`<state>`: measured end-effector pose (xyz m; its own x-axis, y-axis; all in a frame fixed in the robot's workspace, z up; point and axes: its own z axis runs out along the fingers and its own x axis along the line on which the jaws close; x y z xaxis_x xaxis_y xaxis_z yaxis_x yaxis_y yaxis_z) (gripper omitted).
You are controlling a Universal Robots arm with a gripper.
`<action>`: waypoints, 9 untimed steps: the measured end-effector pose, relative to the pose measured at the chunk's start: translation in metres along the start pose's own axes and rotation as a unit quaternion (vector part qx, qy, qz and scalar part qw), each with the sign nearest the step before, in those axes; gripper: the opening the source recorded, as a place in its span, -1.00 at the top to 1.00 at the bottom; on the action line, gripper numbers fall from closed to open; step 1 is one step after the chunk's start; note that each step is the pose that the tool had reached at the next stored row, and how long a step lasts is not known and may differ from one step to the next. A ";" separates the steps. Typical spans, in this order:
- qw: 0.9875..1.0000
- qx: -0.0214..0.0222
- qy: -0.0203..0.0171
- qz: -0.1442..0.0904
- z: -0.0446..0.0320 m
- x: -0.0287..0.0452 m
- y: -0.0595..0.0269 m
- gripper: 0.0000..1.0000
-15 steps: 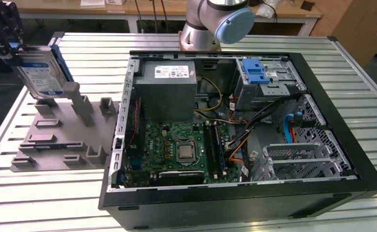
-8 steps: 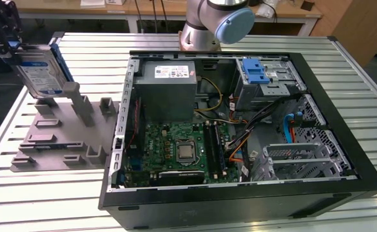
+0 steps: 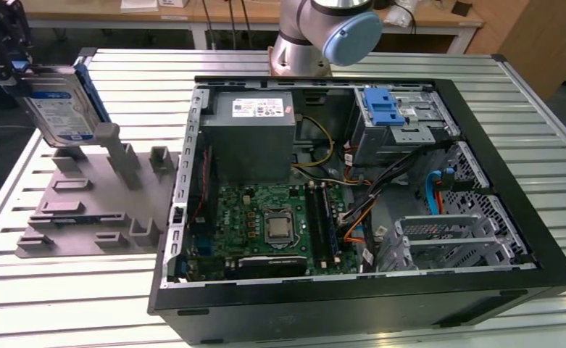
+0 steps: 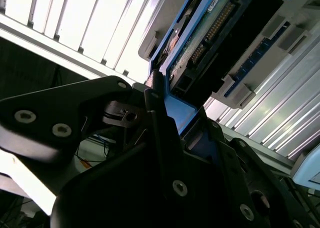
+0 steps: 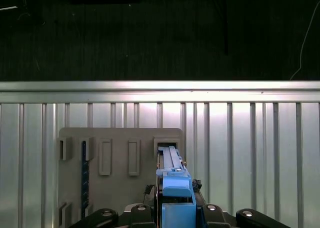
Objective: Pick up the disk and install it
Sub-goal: 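Pick up the disk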
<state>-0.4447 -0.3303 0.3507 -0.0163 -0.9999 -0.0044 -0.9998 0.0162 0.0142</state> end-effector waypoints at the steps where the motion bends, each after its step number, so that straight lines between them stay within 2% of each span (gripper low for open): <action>1: 1.000 0.000 0.000 0.000 -0.0003 0.0000 0.0000 0.27; 9: 1.000 0.000 0.000 0.000 -0.0030 0.0000 0.0000 0.27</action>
<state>-0.4447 -0.3303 0.3538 -0.0163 -0.9999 -0.0044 -0.9998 0.0162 0.0140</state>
